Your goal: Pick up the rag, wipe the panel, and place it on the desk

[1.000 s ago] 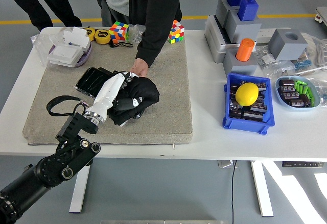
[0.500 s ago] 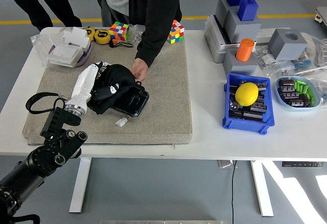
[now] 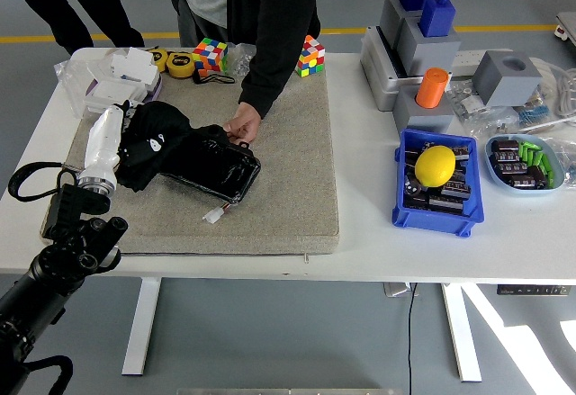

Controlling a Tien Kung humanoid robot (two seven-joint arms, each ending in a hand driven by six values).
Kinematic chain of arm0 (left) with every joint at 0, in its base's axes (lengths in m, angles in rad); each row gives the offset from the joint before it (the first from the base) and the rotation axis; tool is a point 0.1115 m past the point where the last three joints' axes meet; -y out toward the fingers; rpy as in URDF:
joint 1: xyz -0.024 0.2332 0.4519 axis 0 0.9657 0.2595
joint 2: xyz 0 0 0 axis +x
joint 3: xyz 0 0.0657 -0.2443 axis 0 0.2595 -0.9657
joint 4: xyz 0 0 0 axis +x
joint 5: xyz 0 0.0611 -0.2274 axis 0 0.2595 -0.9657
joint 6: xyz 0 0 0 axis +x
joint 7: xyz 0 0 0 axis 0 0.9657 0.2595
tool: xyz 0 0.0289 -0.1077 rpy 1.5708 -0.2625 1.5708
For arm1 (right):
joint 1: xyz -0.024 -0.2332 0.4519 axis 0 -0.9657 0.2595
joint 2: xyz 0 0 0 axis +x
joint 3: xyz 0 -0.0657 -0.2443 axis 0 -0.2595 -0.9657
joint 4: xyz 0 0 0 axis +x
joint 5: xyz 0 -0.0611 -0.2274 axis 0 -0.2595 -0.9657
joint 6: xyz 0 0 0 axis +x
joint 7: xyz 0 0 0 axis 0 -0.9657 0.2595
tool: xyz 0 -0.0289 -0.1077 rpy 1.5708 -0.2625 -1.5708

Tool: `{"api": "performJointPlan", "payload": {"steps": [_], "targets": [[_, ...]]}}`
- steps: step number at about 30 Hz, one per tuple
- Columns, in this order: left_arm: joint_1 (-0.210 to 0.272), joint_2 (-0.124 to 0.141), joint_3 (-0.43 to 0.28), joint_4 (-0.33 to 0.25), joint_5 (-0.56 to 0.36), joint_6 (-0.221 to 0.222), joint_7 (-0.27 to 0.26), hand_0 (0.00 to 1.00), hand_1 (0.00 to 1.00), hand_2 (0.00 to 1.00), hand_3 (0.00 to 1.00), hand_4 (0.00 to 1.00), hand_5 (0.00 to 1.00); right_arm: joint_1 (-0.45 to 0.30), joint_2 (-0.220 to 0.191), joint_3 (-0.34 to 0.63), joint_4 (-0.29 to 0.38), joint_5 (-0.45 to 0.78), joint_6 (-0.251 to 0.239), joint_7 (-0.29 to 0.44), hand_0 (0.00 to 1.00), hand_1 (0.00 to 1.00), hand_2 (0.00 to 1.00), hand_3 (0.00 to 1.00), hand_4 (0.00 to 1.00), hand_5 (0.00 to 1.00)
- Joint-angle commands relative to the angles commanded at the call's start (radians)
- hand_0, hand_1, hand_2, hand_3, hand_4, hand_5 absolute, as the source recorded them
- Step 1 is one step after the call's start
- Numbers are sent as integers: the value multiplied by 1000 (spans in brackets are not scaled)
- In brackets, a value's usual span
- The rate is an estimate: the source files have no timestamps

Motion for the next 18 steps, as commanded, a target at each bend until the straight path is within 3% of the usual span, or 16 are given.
{"api": "performJointPlan", "payload": {"steps": [11, 18], "targets": [[-28, -11, -84, 69, 25, 47, -3, 228, 226, 275, 568, 602, 2, 0, -1, 1, 0, 1, 0, 0, 534, 558, 491, 523, 887, 363], [-27, -11, -82, 73, 19, 44, 1, 228, 226, 275, 568, 601, 2, -1, 0, -1, 1, 2, 0, 0, 534, 557, 491, 523, 887, 363]]}}
